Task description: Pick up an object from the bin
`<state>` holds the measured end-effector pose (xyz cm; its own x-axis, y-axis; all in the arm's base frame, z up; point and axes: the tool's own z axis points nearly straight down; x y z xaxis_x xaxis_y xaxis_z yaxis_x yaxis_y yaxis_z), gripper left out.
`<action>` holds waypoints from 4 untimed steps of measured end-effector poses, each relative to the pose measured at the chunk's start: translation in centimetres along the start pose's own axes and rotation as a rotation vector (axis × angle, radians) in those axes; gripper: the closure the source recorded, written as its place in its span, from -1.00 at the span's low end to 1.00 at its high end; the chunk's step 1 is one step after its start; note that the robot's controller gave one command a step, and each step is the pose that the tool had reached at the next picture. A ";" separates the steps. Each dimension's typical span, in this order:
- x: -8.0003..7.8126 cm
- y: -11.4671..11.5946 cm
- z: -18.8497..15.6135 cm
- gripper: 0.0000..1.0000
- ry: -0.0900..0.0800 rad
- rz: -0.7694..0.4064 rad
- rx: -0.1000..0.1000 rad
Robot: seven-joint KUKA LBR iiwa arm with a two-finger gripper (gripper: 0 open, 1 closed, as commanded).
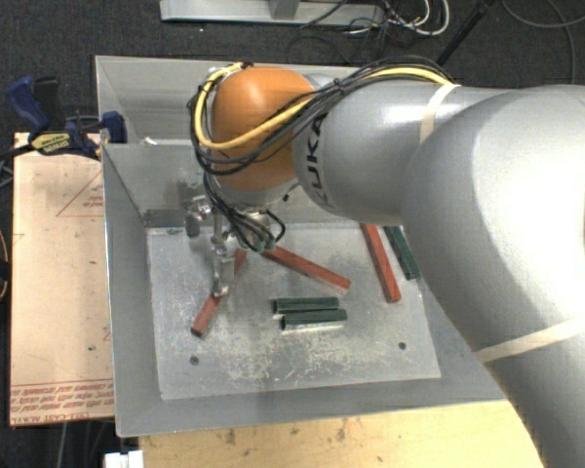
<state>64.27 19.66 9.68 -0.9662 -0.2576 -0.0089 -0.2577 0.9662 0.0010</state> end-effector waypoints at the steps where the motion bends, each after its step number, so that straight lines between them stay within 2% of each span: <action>1: 3.0 0.0 2.7 -1.00 0.007 -0.075 0.000; 2: 1.6 1.9 2.3 1.00 0.000 -0.567 -0.002; 3: 1.6 1.9 2.3 1.00 0.000 -0.567 -0.002; 4: 0.6 1.6 1.5 1.00 0.003 -0.561 -0.003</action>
Offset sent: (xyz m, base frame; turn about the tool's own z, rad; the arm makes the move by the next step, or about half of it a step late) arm -0.0231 0.0127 -0.0268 -0.5715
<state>63.29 21.06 8.14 -0.6812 -0.7321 -0.0058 -0.7321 0.6812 -0.0004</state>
